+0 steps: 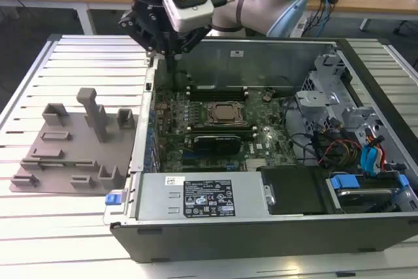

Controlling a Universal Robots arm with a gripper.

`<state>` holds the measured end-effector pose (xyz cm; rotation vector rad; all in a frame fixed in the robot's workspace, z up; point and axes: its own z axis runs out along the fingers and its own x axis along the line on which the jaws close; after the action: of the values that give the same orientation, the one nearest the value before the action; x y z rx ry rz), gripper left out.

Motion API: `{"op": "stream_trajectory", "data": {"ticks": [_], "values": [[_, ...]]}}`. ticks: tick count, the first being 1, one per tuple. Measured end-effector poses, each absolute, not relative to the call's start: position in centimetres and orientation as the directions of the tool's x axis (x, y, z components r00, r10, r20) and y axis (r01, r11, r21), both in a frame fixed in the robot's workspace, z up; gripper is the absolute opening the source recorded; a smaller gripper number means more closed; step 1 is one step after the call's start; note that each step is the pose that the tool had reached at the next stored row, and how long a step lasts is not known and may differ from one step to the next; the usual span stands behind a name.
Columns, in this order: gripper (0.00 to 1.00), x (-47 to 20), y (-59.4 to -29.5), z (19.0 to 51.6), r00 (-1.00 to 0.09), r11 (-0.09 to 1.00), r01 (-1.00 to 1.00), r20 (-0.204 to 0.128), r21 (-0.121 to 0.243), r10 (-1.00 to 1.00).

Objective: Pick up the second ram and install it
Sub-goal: 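Reach for the second ram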

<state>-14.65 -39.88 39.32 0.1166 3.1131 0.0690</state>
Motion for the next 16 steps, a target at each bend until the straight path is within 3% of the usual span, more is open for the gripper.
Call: {"op": "stream_trajectory", "data": {"ticks": [7,16], "values": [[0.1,-22.2,-39.9,39.3,-0.997,0.996,0.074,-0.024,0.045,0.075],[0.1,-26.9,-39.9,39.2,-0.997,0.996,0.074,-0.025,0.046,0.075]]}}
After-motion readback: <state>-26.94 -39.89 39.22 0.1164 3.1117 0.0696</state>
